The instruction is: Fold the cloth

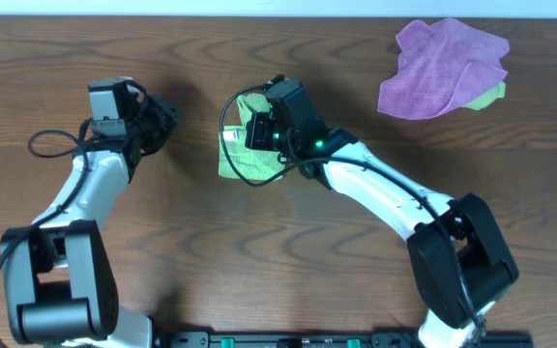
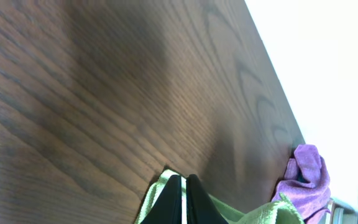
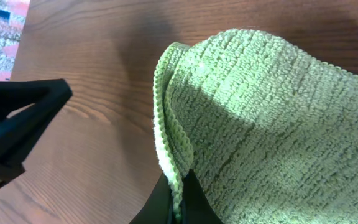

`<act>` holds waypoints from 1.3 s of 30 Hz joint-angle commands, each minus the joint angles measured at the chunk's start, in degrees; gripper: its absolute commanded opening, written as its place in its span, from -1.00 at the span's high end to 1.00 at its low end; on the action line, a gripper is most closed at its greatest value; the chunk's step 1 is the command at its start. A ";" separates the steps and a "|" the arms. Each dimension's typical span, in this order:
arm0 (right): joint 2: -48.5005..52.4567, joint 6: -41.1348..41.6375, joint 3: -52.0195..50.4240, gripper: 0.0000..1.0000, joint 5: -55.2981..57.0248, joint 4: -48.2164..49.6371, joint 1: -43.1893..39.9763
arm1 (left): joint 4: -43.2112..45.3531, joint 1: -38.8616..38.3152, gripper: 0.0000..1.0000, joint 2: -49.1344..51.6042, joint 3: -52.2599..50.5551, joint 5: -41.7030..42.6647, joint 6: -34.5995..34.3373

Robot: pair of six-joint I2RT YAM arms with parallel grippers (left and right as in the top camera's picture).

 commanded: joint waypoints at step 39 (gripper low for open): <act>9.77 -2.56 8.50 0.88 -1.55 -5.92 4.39 | -0.61 5.77 0.88 -4.81 -0.61 0.24 1.40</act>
